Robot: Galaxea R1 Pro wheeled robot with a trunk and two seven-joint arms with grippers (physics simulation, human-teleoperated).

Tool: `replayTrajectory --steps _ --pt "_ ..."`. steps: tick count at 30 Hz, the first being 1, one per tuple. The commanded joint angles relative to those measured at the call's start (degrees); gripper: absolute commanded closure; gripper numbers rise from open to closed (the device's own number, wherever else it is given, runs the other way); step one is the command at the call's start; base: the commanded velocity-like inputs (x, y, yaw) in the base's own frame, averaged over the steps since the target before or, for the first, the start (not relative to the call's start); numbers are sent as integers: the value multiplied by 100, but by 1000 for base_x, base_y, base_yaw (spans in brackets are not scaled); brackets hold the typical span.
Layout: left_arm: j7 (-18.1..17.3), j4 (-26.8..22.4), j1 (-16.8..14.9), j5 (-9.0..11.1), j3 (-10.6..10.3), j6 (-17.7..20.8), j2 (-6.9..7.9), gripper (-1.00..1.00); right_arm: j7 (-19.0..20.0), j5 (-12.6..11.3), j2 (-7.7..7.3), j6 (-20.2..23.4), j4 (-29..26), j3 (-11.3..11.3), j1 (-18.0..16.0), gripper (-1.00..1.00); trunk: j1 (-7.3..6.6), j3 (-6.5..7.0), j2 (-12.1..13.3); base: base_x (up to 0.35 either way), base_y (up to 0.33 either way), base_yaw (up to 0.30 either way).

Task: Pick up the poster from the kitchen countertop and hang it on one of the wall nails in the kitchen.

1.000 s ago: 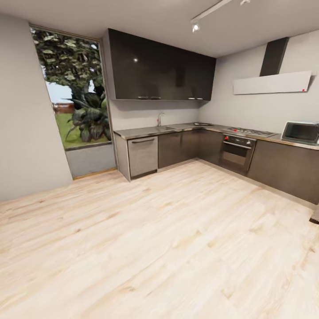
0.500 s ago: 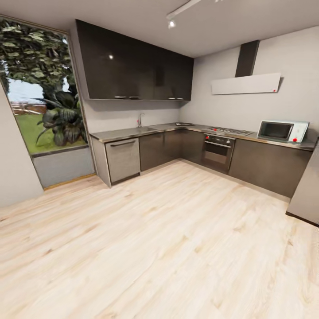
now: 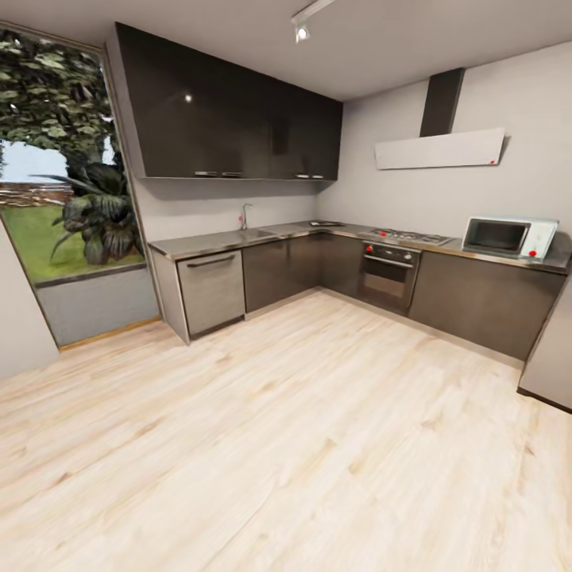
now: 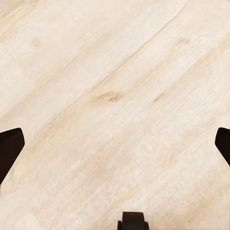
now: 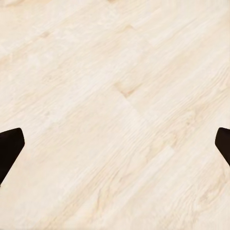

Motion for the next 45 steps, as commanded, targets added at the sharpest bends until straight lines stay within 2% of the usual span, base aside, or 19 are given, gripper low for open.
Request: replayTrajectory --steps 1,45 --pt "-1 -9 2 -1 4 -2 1 -100 -12 5 0 -17 4 5 -3 -100 3 -5 -2 310 0 -3" --pt "-1 118 2 -1 4 -2 6 -100 -12 3 1 -17 4 6 -3 -100 3 -5 -2 310 0 0"
